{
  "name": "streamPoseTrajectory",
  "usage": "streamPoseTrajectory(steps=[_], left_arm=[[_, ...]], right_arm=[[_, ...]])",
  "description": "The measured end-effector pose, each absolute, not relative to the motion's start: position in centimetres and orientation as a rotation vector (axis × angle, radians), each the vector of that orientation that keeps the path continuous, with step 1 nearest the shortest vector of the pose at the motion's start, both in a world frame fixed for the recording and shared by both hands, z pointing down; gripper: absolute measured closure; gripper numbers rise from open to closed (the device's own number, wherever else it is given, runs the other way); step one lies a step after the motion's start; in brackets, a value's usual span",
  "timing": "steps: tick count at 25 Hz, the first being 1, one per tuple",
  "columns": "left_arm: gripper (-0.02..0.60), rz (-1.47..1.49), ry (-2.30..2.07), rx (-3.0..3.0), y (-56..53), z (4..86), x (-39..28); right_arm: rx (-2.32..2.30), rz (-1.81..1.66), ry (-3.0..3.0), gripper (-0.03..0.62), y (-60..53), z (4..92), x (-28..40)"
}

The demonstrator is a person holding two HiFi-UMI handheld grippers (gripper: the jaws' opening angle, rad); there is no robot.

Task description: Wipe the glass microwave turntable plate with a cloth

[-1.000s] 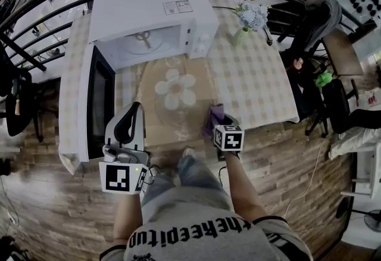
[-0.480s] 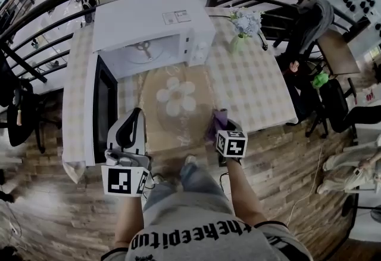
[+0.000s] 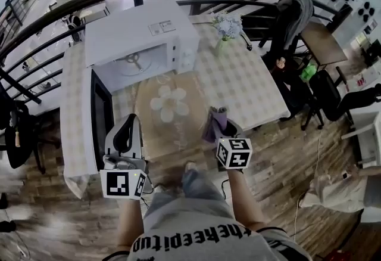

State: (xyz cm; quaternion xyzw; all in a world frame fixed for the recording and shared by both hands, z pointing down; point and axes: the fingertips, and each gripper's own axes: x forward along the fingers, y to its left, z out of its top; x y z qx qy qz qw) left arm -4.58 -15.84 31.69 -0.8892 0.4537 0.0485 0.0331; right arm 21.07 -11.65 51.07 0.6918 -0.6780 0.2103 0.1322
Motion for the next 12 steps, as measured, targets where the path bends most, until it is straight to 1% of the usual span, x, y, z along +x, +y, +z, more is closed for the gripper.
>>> streamPoseTrajectory(steps=[12], left_arm=[[0.571, 0.135, 1.328, -2.763, -14.7, 30.8, -4.9]], right_arm=[[2.128, 0.383, -2.084, 0.480, -9.2, 43.0, 19.5]])
